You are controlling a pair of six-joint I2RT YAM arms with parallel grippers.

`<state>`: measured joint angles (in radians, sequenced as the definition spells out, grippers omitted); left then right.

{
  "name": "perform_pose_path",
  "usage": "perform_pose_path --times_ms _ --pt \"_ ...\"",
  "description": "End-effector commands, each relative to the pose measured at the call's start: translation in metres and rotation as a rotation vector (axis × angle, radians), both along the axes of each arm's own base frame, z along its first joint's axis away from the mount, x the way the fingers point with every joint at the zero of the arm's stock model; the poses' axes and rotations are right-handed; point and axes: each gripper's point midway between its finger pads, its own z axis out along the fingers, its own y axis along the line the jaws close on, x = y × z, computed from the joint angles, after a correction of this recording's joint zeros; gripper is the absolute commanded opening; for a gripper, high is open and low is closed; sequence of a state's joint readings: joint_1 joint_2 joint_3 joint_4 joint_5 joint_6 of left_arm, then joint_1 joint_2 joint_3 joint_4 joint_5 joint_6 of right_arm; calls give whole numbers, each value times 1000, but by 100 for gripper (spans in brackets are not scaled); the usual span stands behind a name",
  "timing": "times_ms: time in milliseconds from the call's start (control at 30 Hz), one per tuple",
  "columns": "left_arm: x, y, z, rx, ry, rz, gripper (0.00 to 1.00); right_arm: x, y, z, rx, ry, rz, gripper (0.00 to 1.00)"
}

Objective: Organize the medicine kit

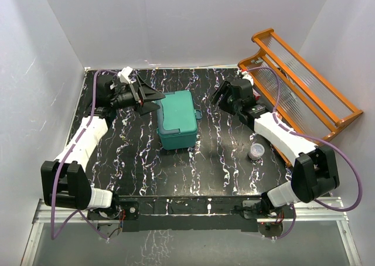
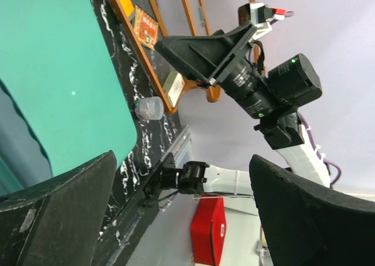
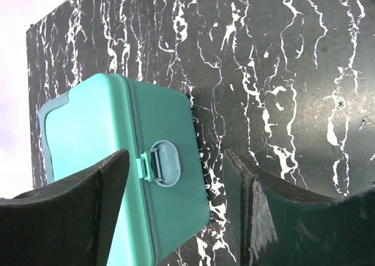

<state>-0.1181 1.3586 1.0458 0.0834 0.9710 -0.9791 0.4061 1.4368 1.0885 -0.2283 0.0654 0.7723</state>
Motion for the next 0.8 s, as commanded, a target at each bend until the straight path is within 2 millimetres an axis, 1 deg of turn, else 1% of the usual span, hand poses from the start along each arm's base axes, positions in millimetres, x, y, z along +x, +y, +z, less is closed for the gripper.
perform_pose_path --times_ms 0,100,167,300,367,400,467,533,600,633,767 --pt "7 8 -2 100 -35 61 95 4 19 37 19 -112 142 62" --pt "14 26 -35 256 19 160 95 0 46 37 43 -118 318 60" --pt "17 35 -50 321 35 202 95 -3 61 33 62 -105 416 57" --pt "18 37 -68 338 66 205 93 -8 81 23 97 -80 516 55" --pt "20 37 -84 348 111 204 89 -9 88 18 107 -71 542 53" --pt "21 37 -89 355 122 203 88 -11 92 16 112 -66 553 50" --pt "23 38 -98 368 143 205 84 -14 98 10 118 -47 569 41" --pt "26 39 -107 380 160 198 80 -18 103 1 119 -23 576 34" --pt "28 37 -114 379 180 181 76 -22 106 -10 117 8 568 26" --pt "30 36 -114 378 179 171 74 -26 107 -15 117 23 568 22" --pt "35 31 -120 367 188 127 69 -45 119 -29 141 64 571 15"
